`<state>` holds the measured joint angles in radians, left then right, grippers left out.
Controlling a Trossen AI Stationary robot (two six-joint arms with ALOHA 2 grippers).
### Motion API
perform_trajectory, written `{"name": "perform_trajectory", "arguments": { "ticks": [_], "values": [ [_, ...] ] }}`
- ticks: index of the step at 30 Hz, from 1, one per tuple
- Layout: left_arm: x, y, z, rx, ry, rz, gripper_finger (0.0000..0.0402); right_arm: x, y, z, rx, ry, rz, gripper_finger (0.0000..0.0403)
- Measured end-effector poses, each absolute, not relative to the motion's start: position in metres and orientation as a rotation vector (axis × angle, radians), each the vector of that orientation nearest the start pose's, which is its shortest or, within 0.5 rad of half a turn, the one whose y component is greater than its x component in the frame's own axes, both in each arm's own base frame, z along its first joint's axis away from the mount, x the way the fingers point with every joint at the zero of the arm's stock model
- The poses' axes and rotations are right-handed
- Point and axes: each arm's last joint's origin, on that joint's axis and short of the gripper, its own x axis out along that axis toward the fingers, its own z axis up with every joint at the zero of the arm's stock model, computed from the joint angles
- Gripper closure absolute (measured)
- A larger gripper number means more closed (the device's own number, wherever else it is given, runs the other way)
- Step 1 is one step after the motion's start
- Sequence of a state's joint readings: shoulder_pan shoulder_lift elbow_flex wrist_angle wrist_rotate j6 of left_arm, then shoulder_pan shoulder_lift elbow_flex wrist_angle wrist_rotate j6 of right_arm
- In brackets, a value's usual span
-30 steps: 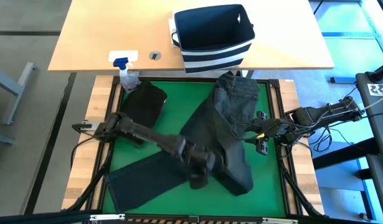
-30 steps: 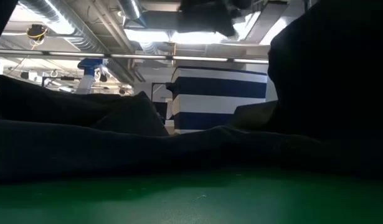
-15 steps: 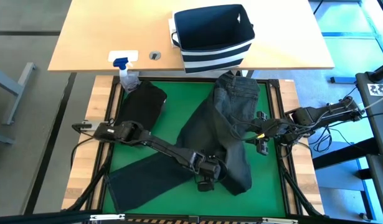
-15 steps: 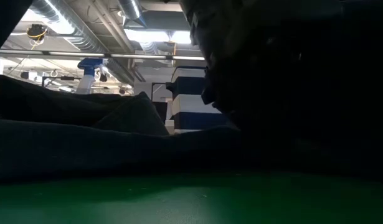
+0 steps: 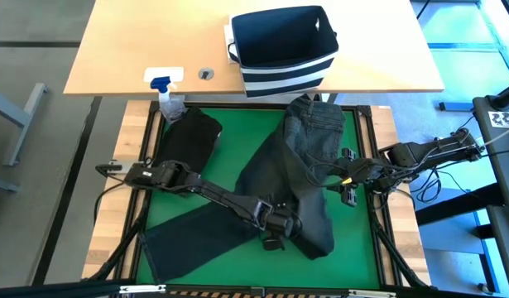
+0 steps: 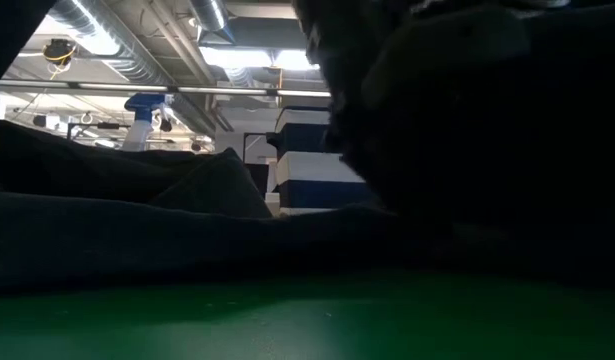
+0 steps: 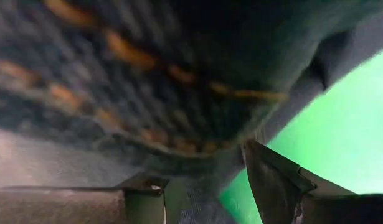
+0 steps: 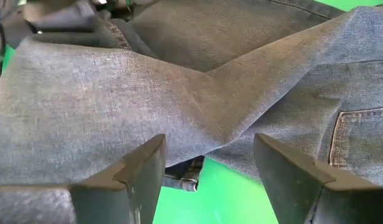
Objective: Fold Laundry from Bin
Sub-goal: Fold the blue pants
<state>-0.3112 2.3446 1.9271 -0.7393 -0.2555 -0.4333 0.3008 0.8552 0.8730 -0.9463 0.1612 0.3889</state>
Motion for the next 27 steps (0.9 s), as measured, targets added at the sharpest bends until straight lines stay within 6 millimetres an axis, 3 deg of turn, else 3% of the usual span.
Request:
{"name": "perform_trajectory", "arguments": {
  "ticks": [4, 8, 11, 16, 19, 24, 27],
  "values": [
    [0.47, -0.142, 0.141, -0.119, 1.133, 0.105, 0.025, 0.143, 0.04, 0.29, 0.148, 0.911, -0.048, 0.0162],
    [0.47, -0.141, 0.137, -0.151, 1.156, 0.075, 0.0259, 0.143, 0.039, 0.29, 0.145, 0.918, -0.051, 0.0162],
    [0.471, -0.141, 0.138, -0.168, 1.159, 0.053, 0.0294, 0.143, 0.039, 0.29, 0.145, 0.917, -0.052, 0.0162],
    [0.471, -0.143, 0.145, -0.217, 1.188, -0.049, 0.0386, 0.143, 0.039, 0.29, 0.129, 0.913, -0.061, 0.0162],
    [0.469, -0.143, 0.161, -0.252, 1.198, -0.099, 0.0389, 0.143, 0.038, 0.29, 0.107, 0.906, -0.079, 0.0162],
    [0.459, -0.14, 0.216, -0.411, 1.163, -0.247, 0.0394, 0.143, 0.037, 0.29, 0.068, 0.888, -0.122, 0.0162],
    [0.45, -0.138, 0.24, -0.562, 1.187, -0.304, 0.0398, 0.145, 0.036, 0.286, 0.043, 0.878, -0.129, 0.0162]
  ]
}}
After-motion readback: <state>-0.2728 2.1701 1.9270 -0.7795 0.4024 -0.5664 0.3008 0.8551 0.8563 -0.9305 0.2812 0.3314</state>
